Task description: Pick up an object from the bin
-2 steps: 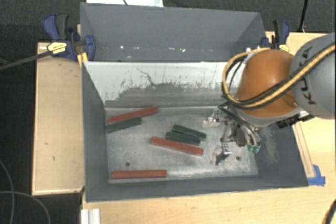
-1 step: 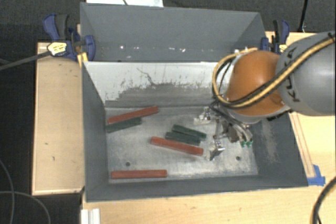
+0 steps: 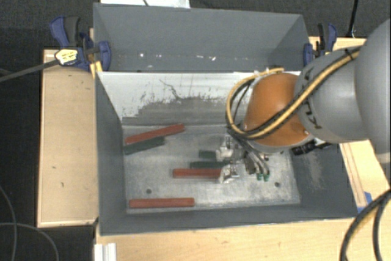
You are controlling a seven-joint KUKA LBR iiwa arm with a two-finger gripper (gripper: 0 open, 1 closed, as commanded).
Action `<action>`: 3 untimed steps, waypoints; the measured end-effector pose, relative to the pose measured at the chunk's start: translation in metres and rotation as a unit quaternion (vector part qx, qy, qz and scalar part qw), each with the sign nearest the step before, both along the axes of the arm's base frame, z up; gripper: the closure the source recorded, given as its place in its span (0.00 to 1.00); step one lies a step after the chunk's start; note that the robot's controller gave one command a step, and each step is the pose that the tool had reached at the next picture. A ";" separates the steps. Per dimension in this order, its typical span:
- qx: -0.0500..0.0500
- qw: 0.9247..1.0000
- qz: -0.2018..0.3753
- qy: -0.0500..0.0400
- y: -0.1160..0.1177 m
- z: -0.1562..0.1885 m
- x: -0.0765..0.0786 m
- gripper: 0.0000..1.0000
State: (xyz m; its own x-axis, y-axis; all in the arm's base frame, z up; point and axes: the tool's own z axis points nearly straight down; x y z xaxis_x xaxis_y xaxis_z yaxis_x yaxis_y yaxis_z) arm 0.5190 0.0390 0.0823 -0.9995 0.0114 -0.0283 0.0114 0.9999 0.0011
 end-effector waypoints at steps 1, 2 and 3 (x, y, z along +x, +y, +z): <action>0.000 1.000 0.000 0.000 0.000 0.000 0.000 1.00; 0.000 1.000 0.000 0.000 0.000 0.000 0.000 1.00; 0.000 1.000 0.000 0.000 0.000 0.000 0.000 1.00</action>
Offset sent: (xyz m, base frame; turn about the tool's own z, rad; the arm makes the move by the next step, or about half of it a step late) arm 0.0000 0.0000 0.0000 0.0000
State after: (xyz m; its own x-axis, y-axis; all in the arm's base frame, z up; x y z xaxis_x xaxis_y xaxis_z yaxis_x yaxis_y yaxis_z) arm 0.5190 0.0390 0.0823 -0.9995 0.0117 -0.0282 0.0117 0.9999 0.0012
